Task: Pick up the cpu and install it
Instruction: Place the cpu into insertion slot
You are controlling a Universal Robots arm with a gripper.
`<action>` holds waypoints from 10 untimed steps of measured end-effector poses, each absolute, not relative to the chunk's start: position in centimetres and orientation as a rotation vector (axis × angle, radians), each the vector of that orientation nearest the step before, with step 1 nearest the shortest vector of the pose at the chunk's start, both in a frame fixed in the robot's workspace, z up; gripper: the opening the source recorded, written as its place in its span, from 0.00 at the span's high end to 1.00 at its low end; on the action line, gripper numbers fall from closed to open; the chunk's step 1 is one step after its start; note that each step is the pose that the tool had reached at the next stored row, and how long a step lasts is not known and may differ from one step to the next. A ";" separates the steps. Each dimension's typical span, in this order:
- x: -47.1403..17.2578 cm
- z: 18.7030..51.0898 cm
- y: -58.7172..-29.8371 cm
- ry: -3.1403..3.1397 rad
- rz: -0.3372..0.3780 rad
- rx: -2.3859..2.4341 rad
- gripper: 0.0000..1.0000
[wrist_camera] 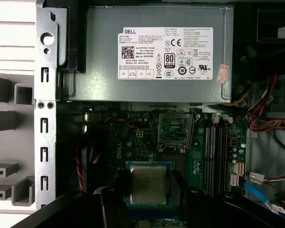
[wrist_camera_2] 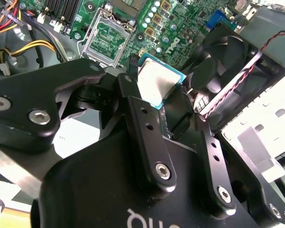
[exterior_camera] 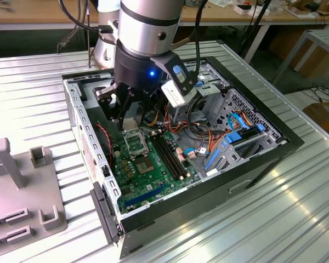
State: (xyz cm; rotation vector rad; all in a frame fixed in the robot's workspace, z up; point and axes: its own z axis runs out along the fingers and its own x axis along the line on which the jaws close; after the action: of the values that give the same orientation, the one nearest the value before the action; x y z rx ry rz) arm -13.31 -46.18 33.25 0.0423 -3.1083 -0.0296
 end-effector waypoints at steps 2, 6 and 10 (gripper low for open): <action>-13.3 33.0 -46.2 -3.108 -0.030 0.043 0.53; -12.8 32.7 -46.3 -3.108 -0.030 0.042 0.53; -12.4 32.6 -46.3 -3.108 -0.030 0.042 0.53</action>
State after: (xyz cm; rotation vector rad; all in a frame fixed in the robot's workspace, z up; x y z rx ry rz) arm -12.36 -46.25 32.60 0.0424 -3.1083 -0.0297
